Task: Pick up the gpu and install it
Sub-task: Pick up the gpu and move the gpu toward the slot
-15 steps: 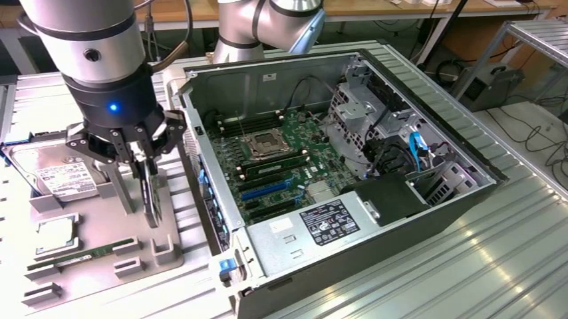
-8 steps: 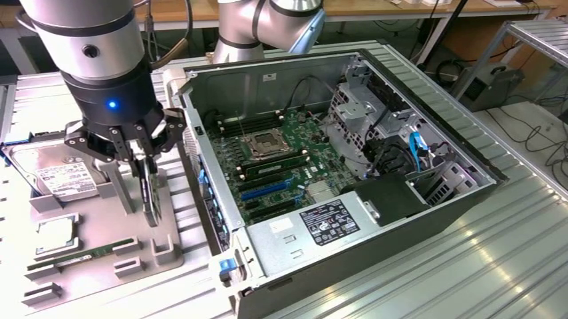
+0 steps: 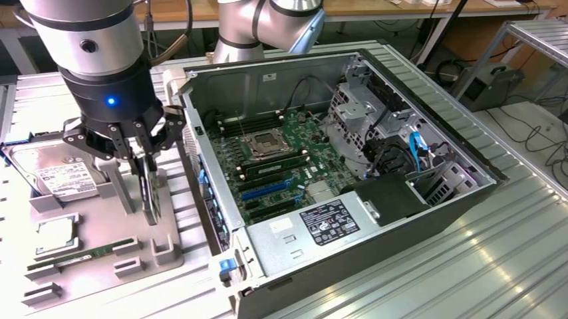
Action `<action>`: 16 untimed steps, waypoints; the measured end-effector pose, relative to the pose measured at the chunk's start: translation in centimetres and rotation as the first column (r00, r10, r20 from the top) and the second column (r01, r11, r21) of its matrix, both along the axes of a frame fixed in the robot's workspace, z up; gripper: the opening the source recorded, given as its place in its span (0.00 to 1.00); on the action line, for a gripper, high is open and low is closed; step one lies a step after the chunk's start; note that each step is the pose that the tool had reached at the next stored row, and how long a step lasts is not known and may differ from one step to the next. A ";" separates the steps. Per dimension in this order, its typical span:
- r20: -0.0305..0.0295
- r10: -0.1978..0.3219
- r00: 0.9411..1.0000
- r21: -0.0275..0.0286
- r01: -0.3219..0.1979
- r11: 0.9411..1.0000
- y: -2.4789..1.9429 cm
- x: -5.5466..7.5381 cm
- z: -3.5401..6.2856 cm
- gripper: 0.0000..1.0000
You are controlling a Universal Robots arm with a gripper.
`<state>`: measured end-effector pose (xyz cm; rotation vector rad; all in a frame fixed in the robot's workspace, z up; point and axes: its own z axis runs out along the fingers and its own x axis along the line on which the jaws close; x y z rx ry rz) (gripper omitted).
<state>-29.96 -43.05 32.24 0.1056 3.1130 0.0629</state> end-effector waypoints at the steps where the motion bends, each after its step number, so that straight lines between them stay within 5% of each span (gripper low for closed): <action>1: 0.000 0.000 1.000 0.000 0.000 1.000 0.00 0.0 0.05 0.26; 16: 0.000 0.000 1.000 0.000 0.000 1.000 0.00 0.0 0.68 0.26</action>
